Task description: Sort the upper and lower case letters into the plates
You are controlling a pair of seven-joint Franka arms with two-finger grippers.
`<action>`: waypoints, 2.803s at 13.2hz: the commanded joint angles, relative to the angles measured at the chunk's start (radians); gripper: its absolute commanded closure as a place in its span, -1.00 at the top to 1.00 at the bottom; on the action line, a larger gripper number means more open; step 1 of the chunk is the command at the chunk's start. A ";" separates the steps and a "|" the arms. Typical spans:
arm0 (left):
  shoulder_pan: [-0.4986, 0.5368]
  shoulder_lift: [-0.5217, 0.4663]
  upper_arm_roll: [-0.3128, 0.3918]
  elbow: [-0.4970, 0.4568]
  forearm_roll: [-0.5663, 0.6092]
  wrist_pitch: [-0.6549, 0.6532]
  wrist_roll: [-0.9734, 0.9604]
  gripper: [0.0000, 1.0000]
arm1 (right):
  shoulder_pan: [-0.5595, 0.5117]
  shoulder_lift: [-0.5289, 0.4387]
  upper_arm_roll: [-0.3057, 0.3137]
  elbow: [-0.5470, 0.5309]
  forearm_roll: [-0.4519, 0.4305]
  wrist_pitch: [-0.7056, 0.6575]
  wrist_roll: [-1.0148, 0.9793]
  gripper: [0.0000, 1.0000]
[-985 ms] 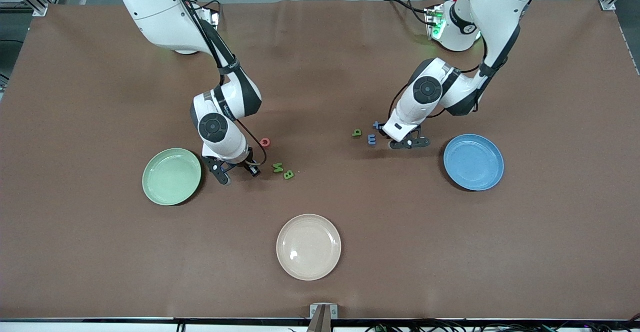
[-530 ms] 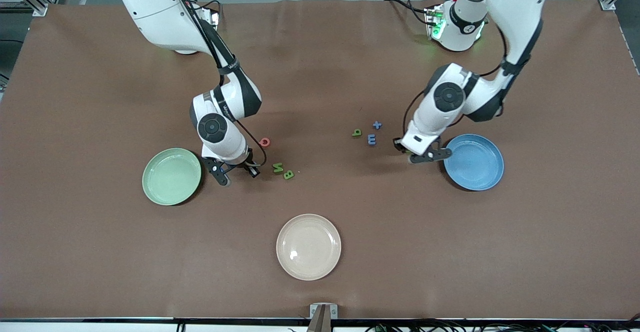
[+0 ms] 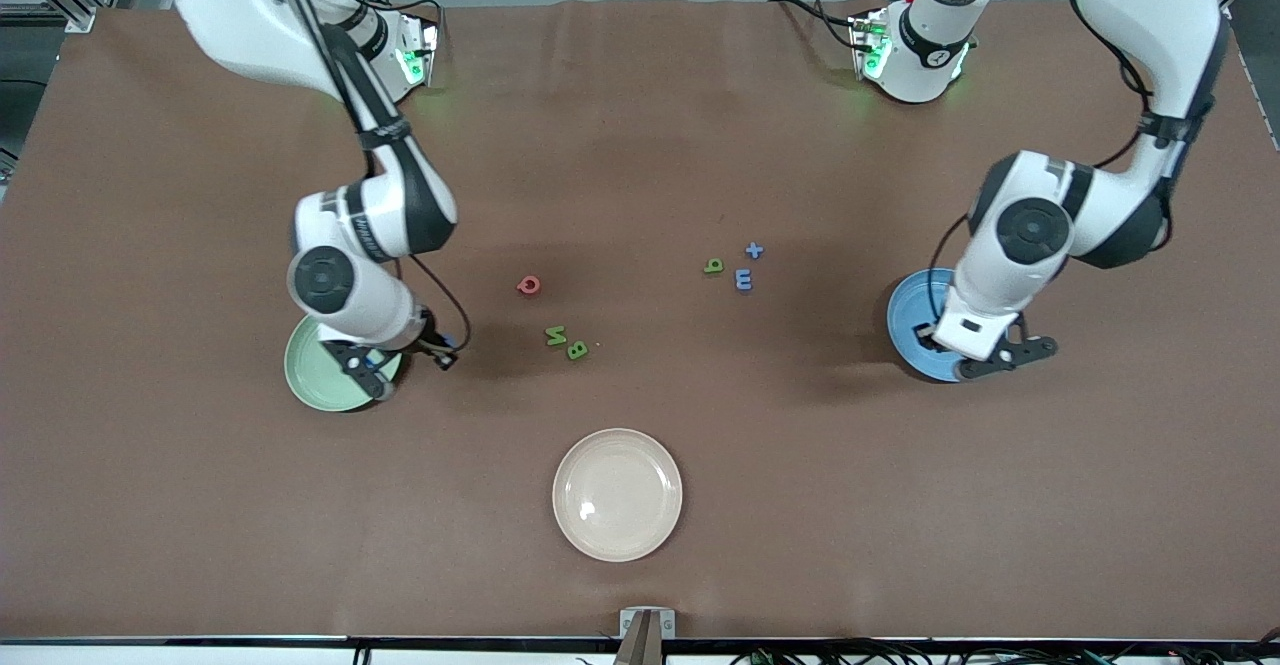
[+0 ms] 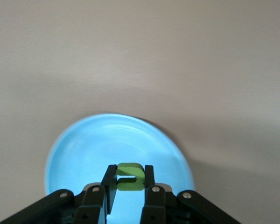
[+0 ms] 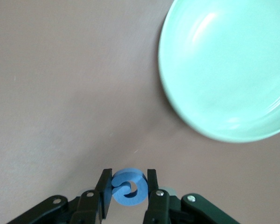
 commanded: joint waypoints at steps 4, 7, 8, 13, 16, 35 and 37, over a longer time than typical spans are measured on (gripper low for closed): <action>0.095 0.100 -0.013 0.035 0.048 -0.005 0.044 0.21 | -0.122 -0.089 0.016 -0.146 -0.003 0.045 -0.228 -0.93; 0.088 0.089 -0.030 0.035 0.040 -0.017 0.018 1.00 | -0.197 -0.109 0.017 -0.250 -0.003 0.155 -0.369 -0.93; 0.086 0.080 -0.064 0.037 0.039 -0.034 -0.012 1.00 | -0.227 -0.111 0.017 -0.280 -0.001 0.192 -0.421 -0.93; 0.068 0.083 -0.274 0.047 0.013 -0.085 -0.291 0.98 | -0.294 -0.100 0.019 -0.357 0.000 0.271 -0.529 -0.93; -0.050 0.104 -0.293 0.047 0.013 -0.085 -0.408 0.95 | -0.285 -0.094 0.022 -0.356 0.000 0.271 -0.531 -0.93; -0.256 0.259 -0.291 0.043 0.036 0.007 -0.471 0.28 | -0.208 -0.080 0.026 -0.174 0.010 -0.003 -0.405 0.87; -0.255 0.275 -0.291 0.041 0.053 0.013 -0.471 0.20 | -0.158 -0.098 0.026 -0.149 0.010 -0.042 -0.283 0.99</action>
